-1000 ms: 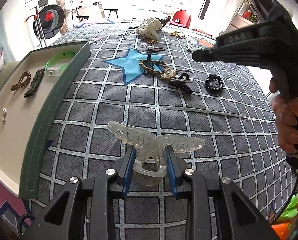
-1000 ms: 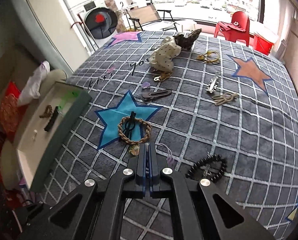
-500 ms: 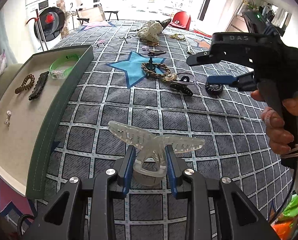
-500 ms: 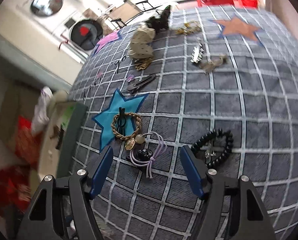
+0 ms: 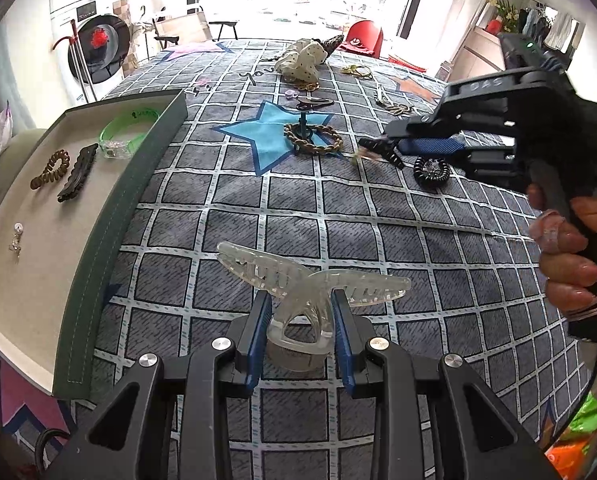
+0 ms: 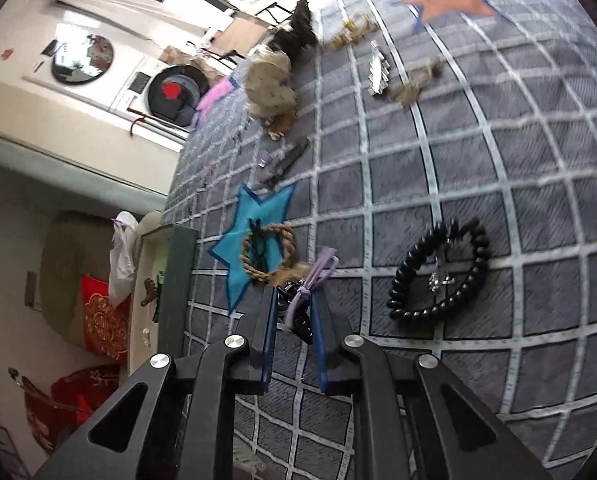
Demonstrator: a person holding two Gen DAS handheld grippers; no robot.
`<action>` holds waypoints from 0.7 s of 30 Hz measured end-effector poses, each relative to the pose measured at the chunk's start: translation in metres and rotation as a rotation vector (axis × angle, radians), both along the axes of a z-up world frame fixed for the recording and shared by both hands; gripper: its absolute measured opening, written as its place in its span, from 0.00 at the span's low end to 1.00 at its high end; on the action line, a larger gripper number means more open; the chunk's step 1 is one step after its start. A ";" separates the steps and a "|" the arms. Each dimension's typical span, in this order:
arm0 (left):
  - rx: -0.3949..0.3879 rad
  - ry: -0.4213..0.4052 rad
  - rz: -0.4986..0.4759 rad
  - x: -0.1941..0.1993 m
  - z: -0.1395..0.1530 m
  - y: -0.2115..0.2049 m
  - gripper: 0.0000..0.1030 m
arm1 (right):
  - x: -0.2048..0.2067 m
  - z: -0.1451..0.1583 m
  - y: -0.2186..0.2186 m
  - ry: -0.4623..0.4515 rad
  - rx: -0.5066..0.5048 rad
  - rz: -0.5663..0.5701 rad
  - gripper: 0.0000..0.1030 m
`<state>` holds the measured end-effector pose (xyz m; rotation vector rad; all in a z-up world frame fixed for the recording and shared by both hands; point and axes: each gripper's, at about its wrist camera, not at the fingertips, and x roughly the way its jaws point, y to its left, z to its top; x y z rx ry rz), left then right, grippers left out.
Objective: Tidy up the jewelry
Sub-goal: 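Lift the claw clip and purple hair tie and carry both over the tray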
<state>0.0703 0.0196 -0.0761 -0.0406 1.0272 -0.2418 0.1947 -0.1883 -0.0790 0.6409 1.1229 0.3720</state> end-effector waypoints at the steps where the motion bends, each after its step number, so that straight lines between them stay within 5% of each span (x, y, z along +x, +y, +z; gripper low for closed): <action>1: -0.001 -0.001 0.000 0.000 0.000 0.000 0.31 | -0.001 0.004 -0.001 -0.008 0.001 0.002 0.17; 8: 0.001 -0.014 -0.006 -0.005 0.007 0.000 0.31 | -0.009 0.021 0.003 -0.040 -0.017 0.044 0.17; 13: -0.004 -0.011 -0.004 -0.007 0.006 0.002 0.31 | -0.015 0.008 0.013 0.021 -0.095 0.121 0.20; 15: -0.005 -0.008 -0.005 -0.007 0.005 0.002 0.31 | -0.014 0.000 0.007 0.046 -0.060 0.100 0.49; 16: -0.005 -0.008 -0.006 -0.008 0.005 0.002 0.31 | -0.013 -0.004 0.005 0.054 -0.049 0.086 0.54; 21: -0.005 -0.009 -0.001 -0.008 0.005 0.004 0.31 | -0.010 -0.016 -0.003 0.084 -0.023 0.048 0.56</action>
